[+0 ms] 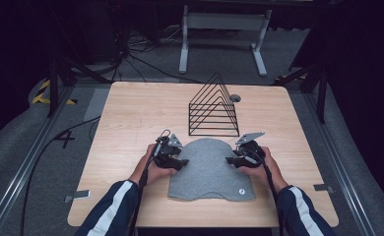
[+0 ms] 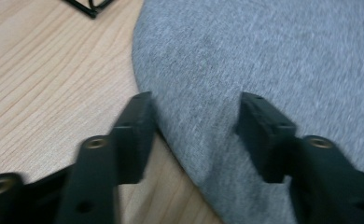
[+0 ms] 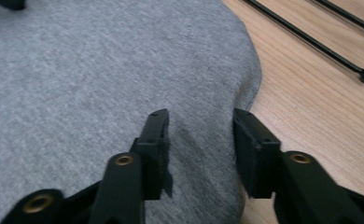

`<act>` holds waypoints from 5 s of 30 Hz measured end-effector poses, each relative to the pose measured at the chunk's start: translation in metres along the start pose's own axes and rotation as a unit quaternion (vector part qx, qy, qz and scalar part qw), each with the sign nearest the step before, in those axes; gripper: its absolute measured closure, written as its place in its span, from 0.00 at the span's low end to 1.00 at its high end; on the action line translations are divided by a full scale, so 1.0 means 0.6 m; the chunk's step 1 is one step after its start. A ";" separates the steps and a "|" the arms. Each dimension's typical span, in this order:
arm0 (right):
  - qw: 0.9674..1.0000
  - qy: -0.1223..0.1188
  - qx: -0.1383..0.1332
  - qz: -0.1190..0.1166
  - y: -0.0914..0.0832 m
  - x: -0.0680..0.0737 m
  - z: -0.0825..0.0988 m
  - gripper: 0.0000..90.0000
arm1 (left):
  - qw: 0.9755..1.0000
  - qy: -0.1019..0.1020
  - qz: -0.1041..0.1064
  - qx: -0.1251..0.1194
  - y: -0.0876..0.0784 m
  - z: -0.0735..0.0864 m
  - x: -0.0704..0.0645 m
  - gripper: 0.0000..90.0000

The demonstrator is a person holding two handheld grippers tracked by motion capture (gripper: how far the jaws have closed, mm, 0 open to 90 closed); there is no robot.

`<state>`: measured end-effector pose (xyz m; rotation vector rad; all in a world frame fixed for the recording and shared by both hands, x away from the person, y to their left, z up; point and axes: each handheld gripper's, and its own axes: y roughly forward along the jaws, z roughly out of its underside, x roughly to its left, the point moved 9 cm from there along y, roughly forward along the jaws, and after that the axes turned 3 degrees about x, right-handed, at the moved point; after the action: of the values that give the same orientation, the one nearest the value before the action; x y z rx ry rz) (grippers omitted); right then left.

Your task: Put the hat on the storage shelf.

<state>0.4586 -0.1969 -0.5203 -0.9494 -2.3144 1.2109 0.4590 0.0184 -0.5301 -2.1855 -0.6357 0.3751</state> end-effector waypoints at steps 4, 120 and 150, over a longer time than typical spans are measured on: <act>1.000 0.010 -0.003 -0.007 0.000 0.004 0.000 0.82 | 1.000 0.001 0.009 0.001 0.000 -0.002 -0.005 0.72; 0.964 -0.094 -0.238 0.074 -0.331 -0.112 -0.345 0.95 | 0.979 0.113 -0.044 -0.164 -0.271 -0.390 0.087 0.94; 0.978 -0.068 -0.195 0.035 -0.200 -0.132 -0.262 0.95 | 0.987 0.073 -0.023 -0.140 -0.149 -0.299 0.115 0.93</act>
<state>0.5589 -0.2104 -0.3327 -1.1112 -2.7118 0.8853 0.5706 -0.0071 -0.3521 -2.4336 -0.6882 0.1026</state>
